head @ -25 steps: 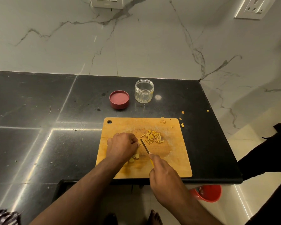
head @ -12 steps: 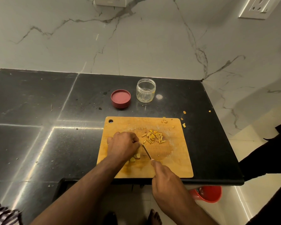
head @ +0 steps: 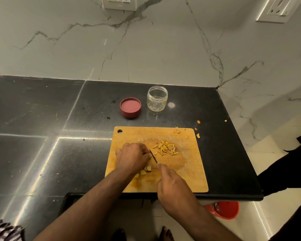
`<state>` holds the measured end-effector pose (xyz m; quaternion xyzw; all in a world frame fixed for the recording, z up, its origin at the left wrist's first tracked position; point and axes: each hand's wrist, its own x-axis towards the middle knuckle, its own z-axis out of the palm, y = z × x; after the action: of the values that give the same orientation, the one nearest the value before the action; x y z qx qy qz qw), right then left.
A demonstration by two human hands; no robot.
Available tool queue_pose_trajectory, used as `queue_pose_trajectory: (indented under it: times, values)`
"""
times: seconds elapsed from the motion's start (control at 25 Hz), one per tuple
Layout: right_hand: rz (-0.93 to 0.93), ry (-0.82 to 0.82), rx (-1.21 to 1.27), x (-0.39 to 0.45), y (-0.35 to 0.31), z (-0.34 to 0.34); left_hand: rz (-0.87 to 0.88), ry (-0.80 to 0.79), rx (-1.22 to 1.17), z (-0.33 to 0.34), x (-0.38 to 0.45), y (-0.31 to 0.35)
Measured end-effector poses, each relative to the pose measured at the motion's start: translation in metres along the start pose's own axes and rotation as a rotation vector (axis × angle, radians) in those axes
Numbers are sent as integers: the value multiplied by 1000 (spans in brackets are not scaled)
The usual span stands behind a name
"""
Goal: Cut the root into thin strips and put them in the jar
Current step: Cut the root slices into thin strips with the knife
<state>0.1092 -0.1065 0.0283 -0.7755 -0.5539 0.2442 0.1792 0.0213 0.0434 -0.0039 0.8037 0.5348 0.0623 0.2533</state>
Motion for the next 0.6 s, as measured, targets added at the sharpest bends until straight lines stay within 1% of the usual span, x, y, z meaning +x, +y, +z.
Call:
queue_pose_trajectory:
  times: [0.16, 0.28, 0.44, 0.6]
  values:
    - [1, -24, -16, -10, 1, 1, 2, -7, 5, -1, 1, 0]
    - [2, -41, 18, -27, 6, -1, 8, -2, 7, -2, 0, 1]
    - [-2, 6, 36, -28, 7, -6, 8, -19, -5, -3, 0, 0]
    - [-9, 20, 21, -14, 2, -5, -7, 23, -19, -2, -5, 0]
